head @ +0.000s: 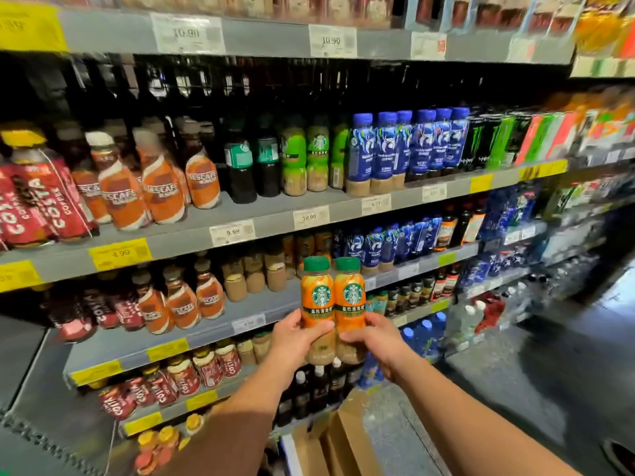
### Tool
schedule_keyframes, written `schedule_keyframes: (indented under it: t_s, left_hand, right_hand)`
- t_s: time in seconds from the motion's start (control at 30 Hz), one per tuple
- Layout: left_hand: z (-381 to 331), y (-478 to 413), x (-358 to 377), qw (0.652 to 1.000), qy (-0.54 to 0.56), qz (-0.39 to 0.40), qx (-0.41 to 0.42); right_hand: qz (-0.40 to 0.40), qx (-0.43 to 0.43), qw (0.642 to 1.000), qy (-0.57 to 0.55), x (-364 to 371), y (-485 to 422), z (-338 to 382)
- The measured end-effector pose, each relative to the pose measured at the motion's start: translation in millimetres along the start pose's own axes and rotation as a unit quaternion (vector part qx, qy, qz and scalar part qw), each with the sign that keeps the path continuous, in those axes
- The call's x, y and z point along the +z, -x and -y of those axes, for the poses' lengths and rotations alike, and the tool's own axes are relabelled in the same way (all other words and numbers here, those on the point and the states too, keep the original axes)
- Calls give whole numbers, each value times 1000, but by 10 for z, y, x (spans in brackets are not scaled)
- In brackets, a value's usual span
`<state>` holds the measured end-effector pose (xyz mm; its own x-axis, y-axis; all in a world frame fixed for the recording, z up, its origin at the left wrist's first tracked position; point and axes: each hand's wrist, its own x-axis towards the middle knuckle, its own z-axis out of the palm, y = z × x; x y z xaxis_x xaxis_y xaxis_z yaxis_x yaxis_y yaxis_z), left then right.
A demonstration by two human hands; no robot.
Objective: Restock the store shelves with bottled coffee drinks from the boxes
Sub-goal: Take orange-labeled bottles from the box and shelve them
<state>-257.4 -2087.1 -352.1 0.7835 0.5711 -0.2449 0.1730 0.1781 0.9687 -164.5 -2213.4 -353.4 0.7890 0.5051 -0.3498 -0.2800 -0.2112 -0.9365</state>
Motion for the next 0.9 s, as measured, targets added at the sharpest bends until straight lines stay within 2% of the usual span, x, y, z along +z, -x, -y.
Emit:
schedule_keyframes:
  t_s: [0.2,0.33,0.5,0.9]
  left_hand:
    - [121,-549,250,1000,-9,7,27]
    - [272,-947,407,998,-29,-54,31]
    - [449,-1357,552,990,-30,-131,34]
    - [429,-1799,487,978,-130,-147,71]
  right_hand:
    - [23,4,999,46,-262,-683,-25]
    - [59,-3,993,99,-391,-1192,-40]
    - [100,-28,988,110,-443,-1687,-77]
    - [120,-59,988,73,-363,-2186,87]
